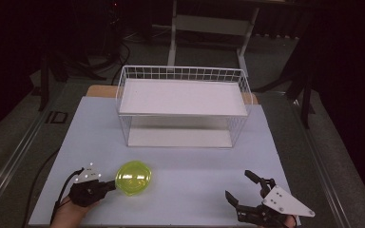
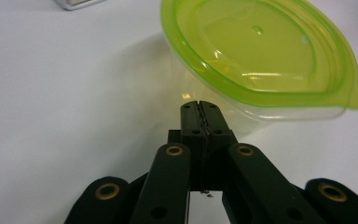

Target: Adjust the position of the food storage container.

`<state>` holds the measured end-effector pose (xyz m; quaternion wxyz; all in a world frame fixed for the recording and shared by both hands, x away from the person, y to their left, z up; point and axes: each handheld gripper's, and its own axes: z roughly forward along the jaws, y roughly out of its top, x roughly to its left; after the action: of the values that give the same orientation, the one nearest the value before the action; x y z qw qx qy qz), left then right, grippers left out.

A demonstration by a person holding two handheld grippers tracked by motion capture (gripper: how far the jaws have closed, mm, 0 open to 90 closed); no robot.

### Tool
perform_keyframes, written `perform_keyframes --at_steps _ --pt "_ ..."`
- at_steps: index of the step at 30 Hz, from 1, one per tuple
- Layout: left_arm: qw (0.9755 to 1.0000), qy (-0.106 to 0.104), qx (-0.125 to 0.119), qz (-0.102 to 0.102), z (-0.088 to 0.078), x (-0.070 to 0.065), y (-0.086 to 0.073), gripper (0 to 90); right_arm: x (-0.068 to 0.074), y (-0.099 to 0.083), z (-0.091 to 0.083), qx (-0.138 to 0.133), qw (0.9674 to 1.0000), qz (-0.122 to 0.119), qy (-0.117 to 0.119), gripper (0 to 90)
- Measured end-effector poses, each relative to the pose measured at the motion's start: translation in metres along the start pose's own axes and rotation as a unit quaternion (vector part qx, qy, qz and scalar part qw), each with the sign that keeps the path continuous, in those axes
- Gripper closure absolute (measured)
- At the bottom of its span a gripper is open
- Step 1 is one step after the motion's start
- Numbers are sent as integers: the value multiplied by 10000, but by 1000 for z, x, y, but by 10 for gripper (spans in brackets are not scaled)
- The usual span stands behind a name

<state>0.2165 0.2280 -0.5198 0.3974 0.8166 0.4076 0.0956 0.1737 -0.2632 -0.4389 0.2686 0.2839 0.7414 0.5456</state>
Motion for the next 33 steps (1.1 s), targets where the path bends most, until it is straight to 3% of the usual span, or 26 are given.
perform_keyframes --at_steps 9,16,25,33 --pt "9992 -280 197 221 22 -20 10 900 0 0 0 -5 10000 -23 7 147" --pt "9976 -489 237 426 35 -44 18 900 -1 0 -1 -17 10000 -36 -3 147" --pt "9991 -258 267 219 36 -33 20 900 -1 0 -1 -36 10000 -31 1 147" --pt "9976 -455 268 448 50 -55 33 900 -3 0 -3 -29 10000 9 4 147"
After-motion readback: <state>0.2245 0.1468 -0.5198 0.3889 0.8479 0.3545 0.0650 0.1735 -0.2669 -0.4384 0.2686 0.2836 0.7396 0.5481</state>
